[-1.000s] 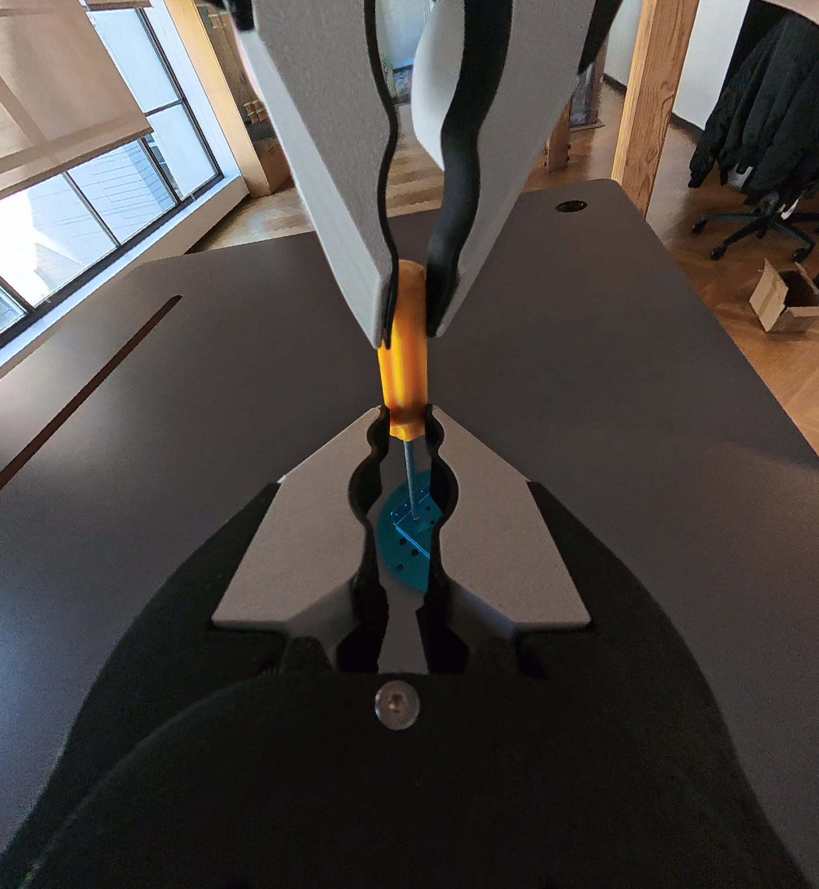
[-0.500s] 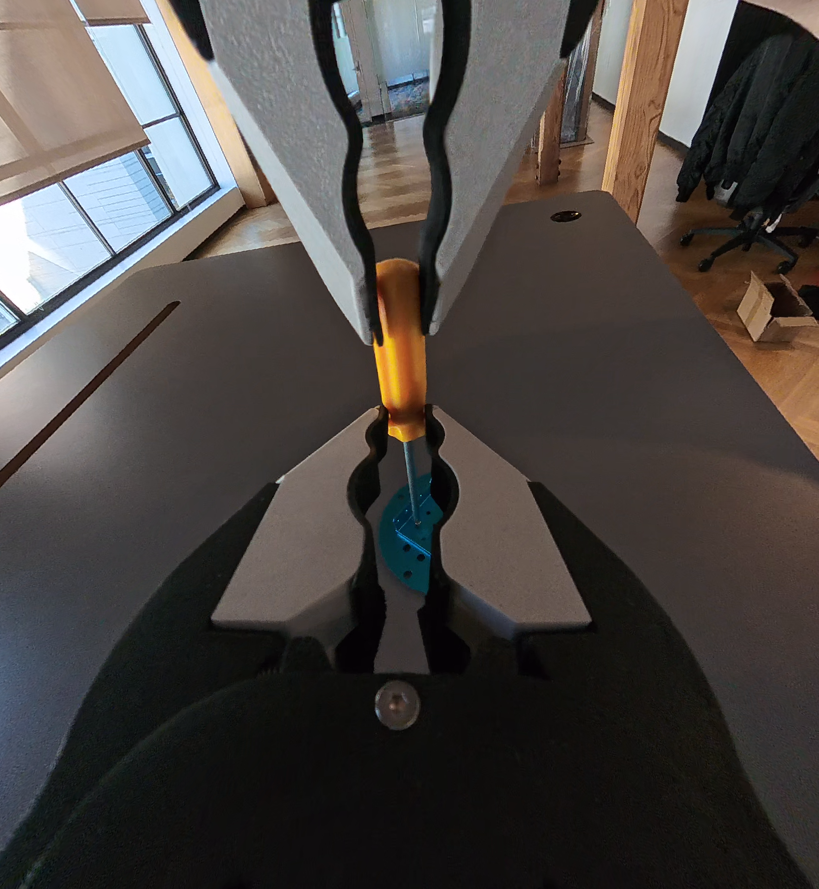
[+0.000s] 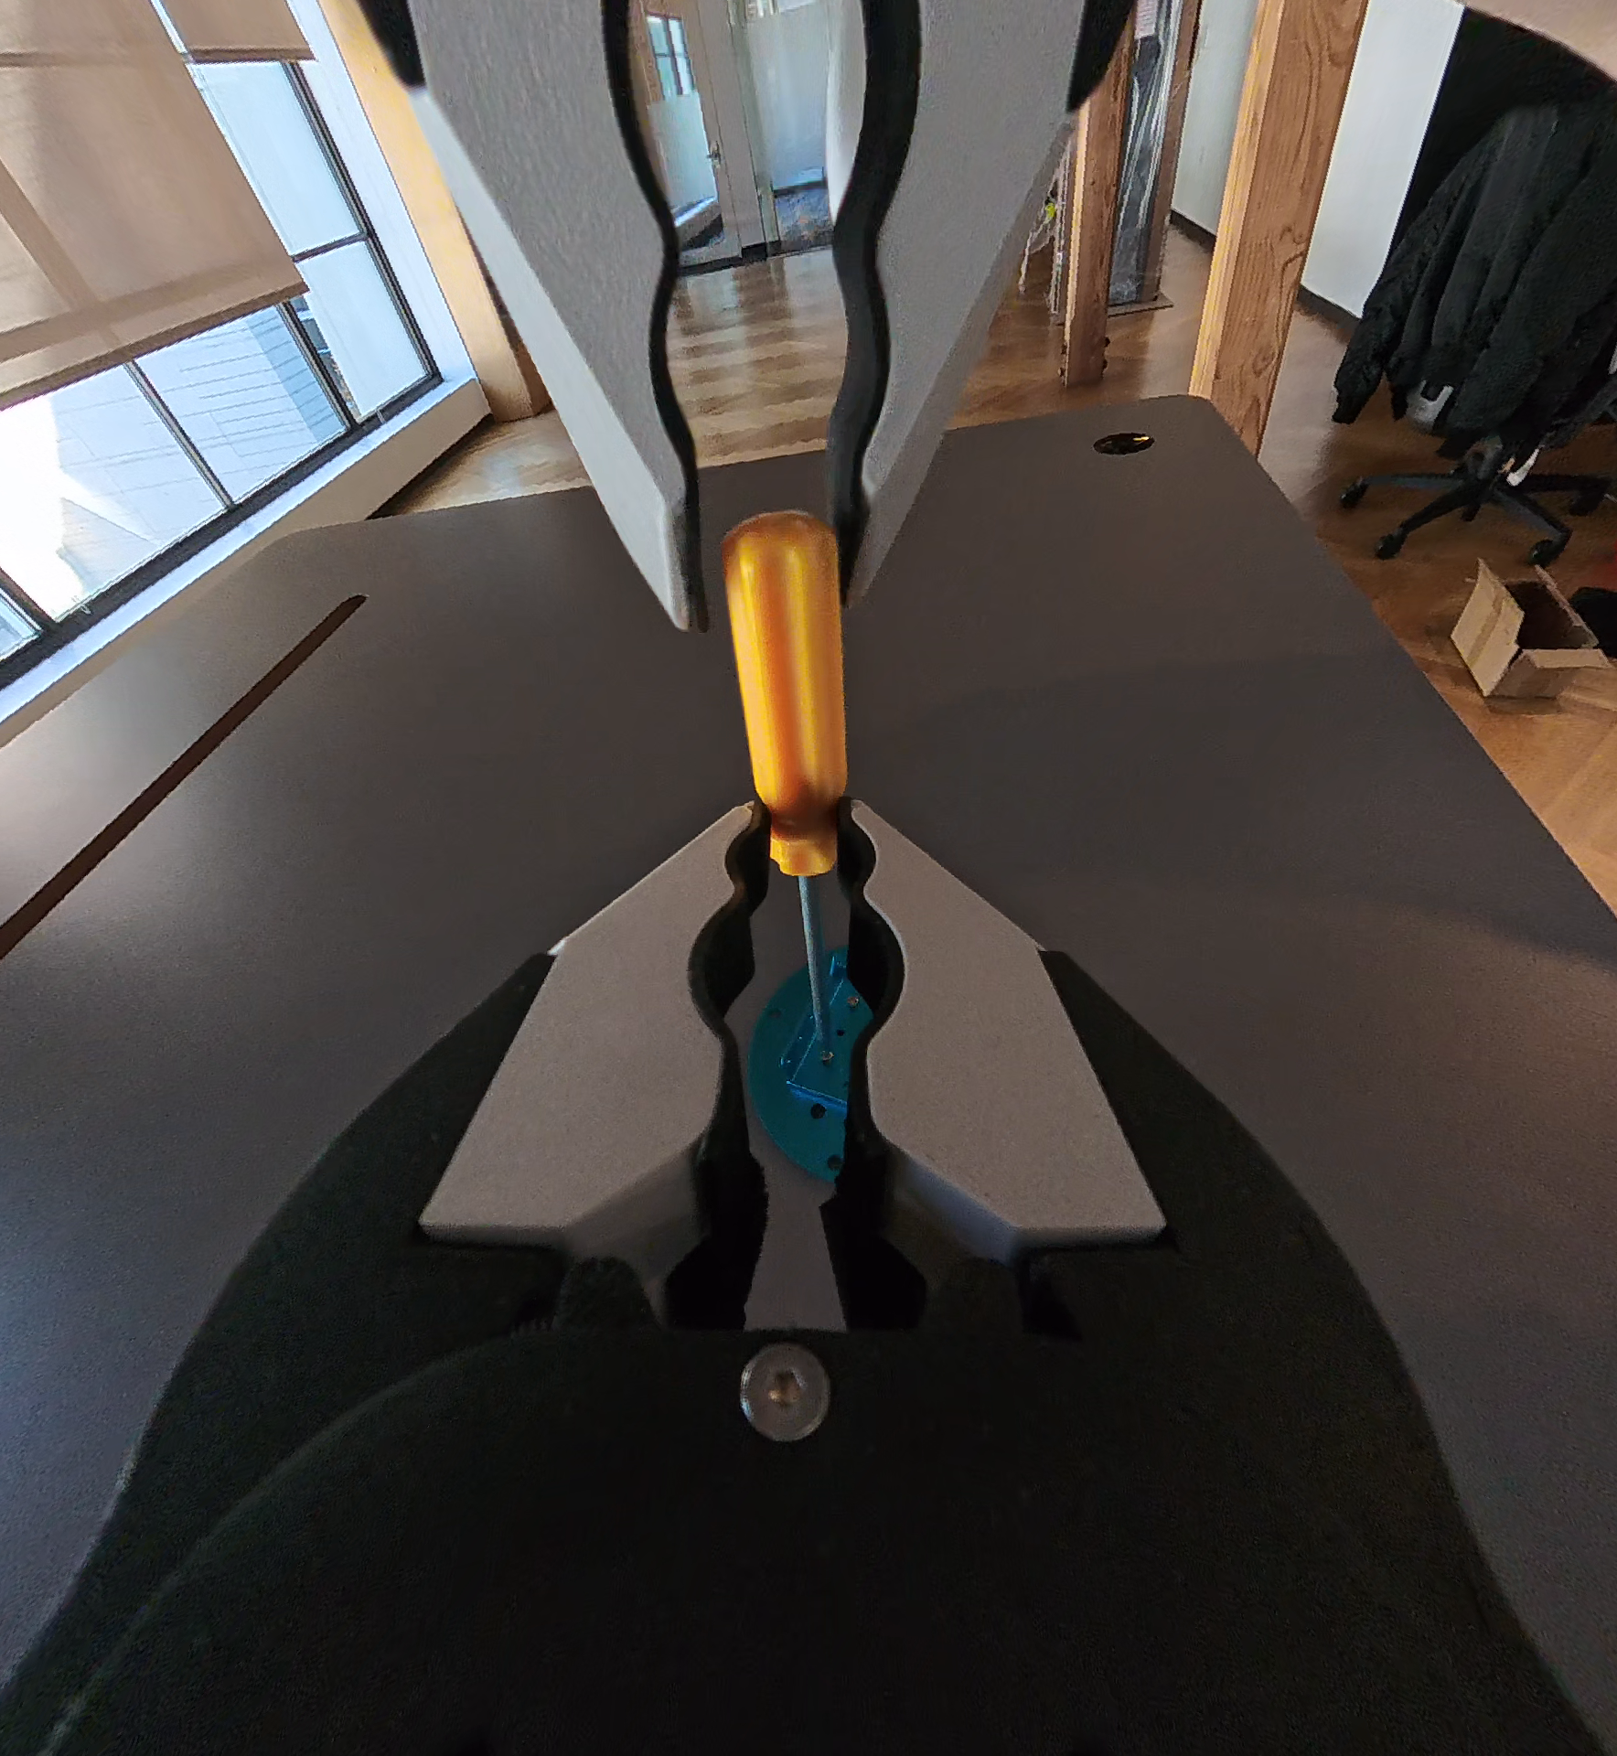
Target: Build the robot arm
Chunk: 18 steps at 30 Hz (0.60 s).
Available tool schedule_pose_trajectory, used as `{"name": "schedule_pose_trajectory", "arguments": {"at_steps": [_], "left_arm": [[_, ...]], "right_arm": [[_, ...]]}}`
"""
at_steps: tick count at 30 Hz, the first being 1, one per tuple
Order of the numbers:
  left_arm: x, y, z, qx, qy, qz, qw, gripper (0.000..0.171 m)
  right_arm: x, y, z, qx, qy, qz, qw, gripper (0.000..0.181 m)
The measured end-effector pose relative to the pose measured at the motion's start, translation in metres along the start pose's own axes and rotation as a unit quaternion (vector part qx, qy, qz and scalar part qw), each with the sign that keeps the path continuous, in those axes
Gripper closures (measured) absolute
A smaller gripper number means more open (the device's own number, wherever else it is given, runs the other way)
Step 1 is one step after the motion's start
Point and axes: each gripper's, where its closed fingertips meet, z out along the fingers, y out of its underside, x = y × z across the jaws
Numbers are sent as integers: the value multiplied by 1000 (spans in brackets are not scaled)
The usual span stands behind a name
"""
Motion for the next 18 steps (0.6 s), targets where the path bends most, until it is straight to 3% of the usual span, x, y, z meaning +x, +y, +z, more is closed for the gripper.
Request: {"name": "schedule_pose_trajectory", "arguments": {"at_steps": [9,18], "left_arm": [[-2,1,-4,7,2,-8,1000,160],[-4,2,-7,10,-2,-9,1000,159]], "right_arm": [[2,-9,12,8,-12,10,1000,161],[4,-11,13,-17,-49,93,994,163]]}}
